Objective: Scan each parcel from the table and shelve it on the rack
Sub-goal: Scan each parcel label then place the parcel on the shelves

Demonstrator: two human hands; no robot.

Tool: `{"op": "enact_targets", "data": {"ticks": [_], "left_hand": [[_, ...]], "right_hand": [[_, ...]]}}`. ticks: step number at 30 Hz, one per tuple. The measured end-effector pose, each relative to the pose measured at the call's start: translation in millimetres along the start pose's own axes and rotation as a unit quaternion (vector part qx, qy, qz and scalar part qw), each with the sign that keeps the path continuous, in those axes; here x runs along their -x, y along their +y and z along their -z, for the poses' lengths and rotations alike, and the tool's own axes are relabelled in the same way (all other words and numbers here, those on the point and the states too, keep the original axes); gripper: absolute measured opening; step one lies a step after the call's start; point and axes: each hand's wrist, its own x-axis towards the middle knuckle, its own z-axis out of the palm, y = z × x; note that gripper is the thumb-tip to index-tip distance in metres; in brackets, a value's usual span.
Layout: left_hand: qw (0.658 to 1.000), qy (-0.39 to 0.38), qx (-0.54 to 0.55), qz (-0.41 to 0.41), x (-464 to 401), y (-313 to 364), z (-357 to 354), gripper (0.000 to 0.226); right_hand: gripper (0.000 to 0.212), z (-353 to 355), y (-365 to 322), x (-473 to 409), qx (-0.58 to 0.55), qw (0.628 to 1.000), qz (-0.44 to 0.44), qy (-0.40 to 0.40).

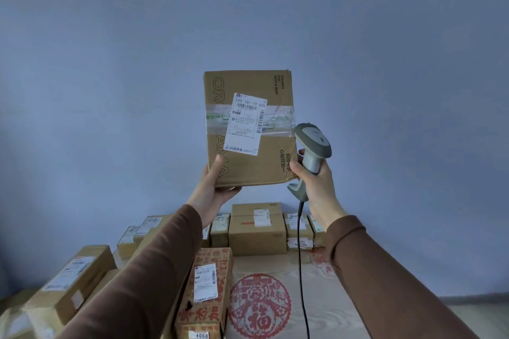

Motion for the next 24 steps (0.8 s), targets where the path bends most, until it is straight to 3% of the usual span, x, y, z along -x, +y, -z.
{"op": "enact_targets", "data": {"ticks": [8, 16, 24], "left_hand": [[0.997, 0.022, 0.019, -0.074, 2.2, 9.8, -9.8, 0.062], [0.995, 0.041, 0.012, -0.095, 1.4, 16.6, -7.9, 0.053], [0.993, 0.050, 0.018, -0.109, -0.7, 20.1, -5.2, 0.050]], "right_hand": [[0.032, -12.9, -22.9, 0.4, 0.002, 0.999, 0.042, -0.015], [0.034, -23.3, -31.1, 2.1, 0.015, 0.996, 0.087, -0.027], [0.021, -36.1, -35.5, 9.9, 0.051, 0.991, 0.124, -0.016]]}}
